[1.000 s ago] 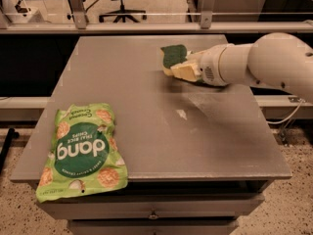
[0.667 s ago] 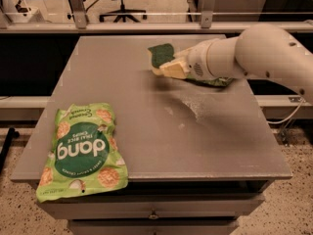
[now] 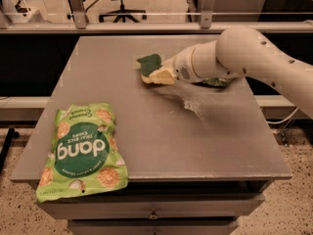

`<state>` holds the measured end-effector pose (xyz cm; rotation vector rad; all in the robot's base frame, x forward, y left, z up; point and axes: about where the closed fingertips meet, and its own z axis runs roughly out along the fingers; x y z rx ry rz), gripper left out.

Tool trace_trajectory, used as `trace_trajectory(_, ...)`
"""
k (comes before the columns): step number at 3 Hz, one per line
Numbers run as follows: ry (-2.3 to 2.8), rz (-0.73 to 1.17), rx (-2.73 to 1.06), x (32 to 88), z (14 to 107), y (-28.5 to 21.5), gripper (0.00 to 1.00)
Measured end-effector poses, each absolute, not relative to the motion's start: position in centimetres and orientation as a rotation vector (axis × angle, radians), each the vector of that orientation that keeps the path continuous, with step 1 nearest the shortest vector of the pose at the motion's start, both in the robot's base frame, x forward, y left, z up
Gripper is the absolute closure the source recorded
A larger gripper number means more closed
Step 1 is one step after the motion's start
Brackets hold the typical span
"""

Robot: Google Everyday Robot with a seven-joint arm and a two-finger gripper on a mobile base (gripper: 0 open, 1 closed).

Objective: Move sponge near green jalapeno chip bag

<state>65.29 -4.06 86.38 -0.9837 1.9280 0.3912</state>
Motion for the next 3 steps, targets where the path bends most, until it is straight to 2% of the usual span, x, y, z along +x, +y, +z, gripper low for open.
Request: trace_trajectory(3,2.044,0.321,-0.861,63.6,83.6,-7.9,1.00)
